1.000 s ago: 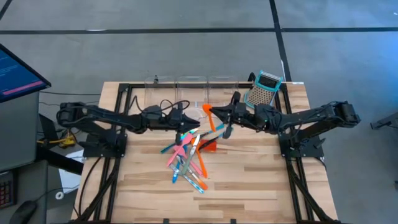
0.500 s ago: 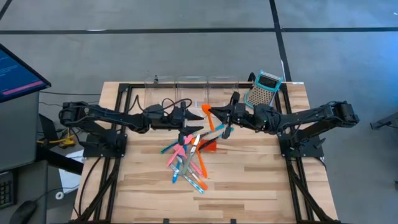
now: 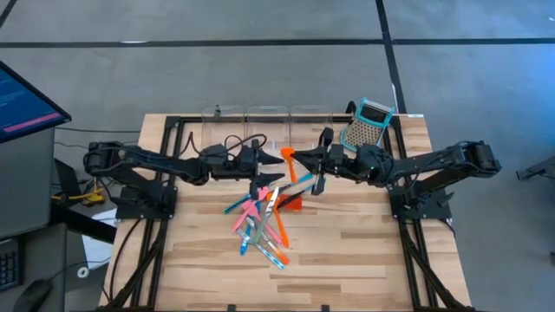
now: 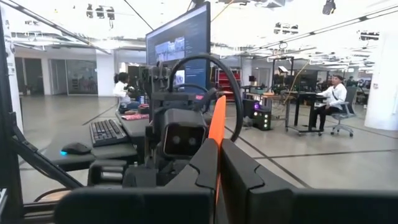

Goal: Pick & Place Kitchen Items
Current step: Put the right orange spatula into the left transparent bin

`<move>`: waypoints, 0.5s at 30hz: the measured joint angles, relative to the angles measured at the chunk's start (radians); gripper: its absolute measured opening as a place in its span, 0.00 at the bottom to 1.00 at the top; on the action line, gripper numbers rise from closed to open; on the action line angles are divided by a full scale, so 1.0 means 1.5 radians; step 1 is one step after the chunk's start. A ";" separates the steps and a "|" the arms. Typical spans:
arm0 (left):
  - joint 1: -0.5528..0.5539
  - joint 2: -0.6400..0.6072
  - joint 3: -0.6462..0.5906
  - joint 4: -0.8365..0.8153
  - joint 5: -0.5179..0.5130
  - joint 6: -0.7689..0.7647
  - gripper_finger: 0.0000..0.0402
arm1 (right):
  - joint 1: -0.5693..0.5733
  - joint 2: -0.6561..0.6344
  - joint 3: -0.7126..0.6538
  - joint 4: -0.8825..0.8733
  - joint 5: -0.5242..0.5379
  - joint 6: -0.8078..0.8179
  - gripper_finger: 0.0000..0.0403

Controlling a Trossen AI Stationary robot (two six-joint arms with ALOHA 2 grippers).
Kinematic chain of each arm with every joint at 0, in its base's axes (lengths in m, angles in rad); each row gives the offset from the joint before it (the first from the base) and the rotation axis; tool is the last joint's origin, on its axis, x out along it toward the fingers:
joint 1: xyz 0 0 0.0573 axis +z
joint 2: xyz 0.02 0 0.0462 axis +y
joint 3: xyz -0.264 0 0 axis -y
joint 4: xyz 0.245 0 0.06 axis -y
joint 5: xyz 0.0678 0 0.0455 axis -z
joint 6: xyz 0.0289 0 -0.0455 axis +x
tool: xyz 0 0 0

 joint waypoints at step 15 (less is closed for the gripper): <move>-0.005 0.102 0.081 0.014 0.008 -0.018 0.53 | 0.000 0.000 0.000 0.006 0.000 0.000 0.00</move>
